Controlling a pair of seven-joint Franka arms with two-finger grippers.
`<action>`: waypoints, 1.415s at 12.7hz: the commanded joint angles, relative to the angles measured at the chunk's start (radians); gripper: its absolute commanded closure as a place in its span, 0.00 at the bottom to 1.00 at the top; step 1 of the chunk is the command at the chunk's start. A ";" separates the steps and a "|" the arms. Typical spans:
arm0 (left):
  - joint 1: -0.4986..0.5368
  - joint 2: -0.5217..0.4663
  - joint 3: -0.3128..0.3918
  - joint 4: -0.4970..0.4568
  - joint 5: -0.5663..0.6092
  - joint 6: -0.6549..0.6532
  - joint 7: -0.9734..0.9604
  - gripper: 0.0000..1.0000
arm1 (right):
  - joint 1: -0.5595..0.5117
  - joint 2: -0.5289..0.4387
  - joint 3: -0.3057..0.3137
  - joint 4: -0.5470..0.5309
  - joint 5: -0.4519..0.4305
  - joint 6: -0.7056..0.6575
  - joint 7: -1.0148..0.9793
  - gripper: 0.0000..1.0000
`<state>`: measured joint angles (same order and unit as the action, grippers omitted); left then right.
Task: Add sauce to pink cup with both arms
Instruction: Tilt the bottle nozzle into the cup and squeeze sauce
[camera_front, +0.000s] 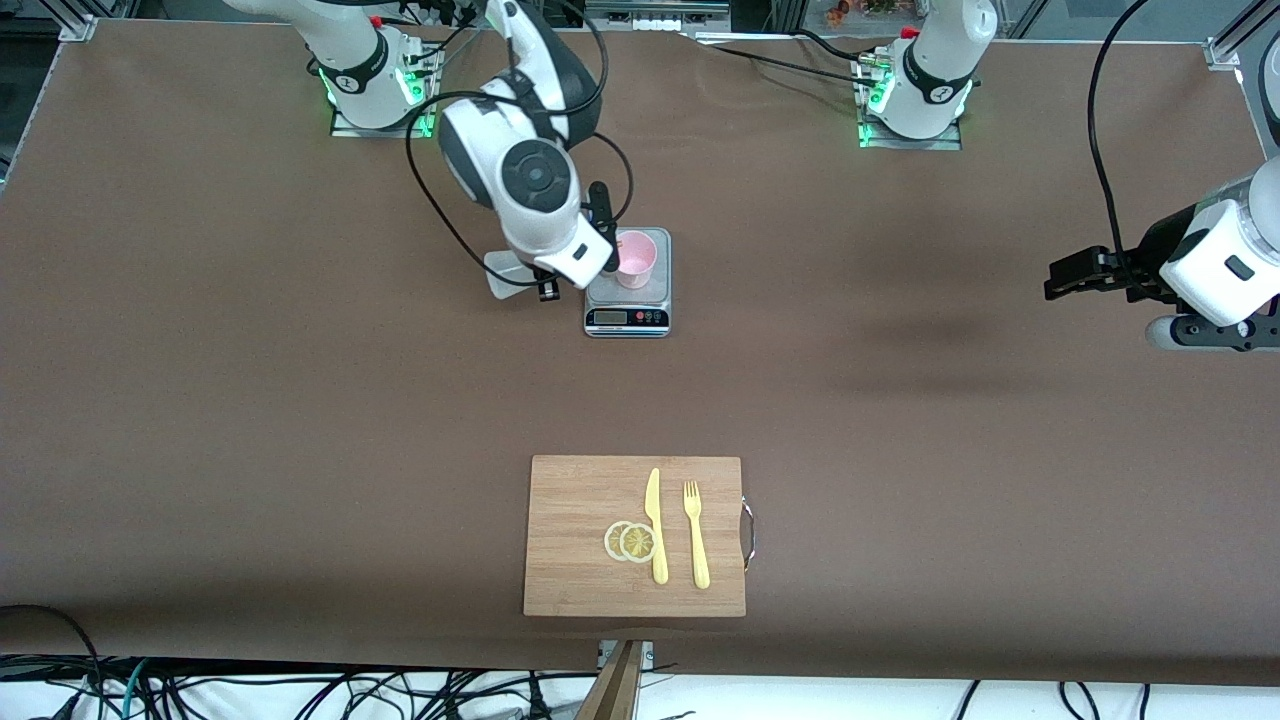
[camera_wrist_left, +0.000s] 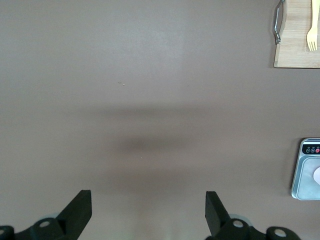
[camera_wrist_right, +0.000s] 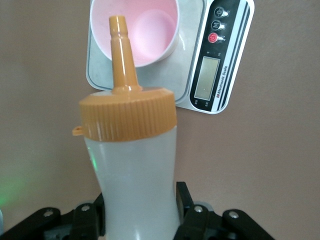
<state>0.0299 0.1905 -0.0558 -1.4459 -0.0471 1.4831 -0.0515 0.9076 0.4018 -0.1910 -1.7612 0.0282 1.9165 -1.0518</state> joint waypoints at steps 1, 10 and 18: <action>0.012 0.014 -0.009 0.032 0.010 -0.020 0.027 0.00 | 0.020 0.005 -0.007 -0.012 -0.082 0.012 0.070 0.91; 0.012 0.014 -0.009 0.032 0.010 -0.020 0.027 0.00 | 0.073 0.032 -0.008 0.003 -0.185 0.006 0.251 0.90; 0.012 0.014 -0.009 0.032 0.010 -0.020 0.025 0.00 | 0.086 0.029 -0.010 0.003 -0.195 -0.023 0.253 0.90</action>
<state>0.0301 0.1909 -0.0558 -1.4459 -0.0472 1.4831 -0.0515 0.9747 0.4393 -0.1942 -1.7651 -0.1463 1.9211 -0.8174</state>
